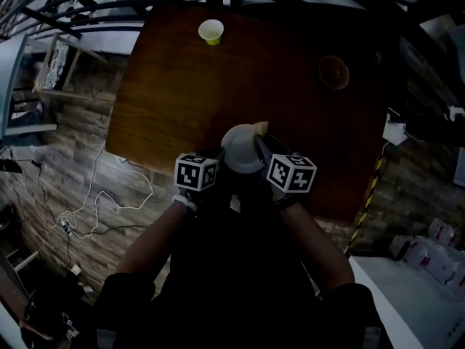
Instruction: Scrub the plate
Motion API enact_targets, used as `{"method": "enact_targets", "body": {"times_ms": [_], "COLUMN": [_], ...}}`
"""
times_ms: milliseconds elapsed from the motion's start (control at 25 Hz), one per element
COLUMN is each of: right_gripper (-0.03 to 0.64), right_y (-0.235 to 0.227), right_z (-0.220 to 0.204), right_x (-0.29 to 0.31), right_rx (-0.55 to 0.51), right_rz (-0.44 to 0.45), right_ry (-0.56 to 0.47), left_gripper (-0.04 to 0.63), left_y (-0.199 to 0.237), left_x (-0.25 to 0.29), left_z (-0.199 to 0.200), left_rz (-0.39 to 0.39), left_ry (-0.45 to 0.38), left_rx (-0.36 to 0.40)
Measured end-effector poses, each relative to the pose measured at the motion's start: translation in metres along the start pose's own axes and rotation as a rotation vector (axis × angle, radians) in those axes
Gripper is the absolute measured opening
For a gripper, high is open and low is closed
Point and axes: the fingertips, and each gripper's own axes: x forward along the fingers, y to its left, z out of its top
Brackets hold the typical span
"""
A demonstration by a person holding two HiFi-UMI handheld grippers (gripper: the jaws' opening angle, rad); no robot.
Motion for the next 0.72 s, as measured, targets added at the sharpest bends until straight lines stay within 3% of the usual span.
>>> {"method": "enact_targets", "body": {"times_ms": [280, 440, 720], "right_gripper": [0.11, 0.11, 0.109], "right_y": [-0.026, -0.017, 0.027], "right_z": [0.005, 0.004, -0.007], "right_x": [-0.023, -0.022, -0.002], "right_rx": [0.054, 0.039, -0.049], "right_rz": [-0.051, -0.034, 0.048], "right_ry": [-0.045, -0.046, 0.011], "left_gripper": [0.049, 0.051, 0.051], "left_y": [-0.003, -0.002, -0.012], "left_x": [0.001, -0.001, 0.0], "left_z": [0.006, 0.002, -0.009], "left_rz": [0.01, 0.001, -0.083], "left_ry": [0.006, -0.015, -0.01], "left_rx": [0.015, -0.037, -0.144]}}
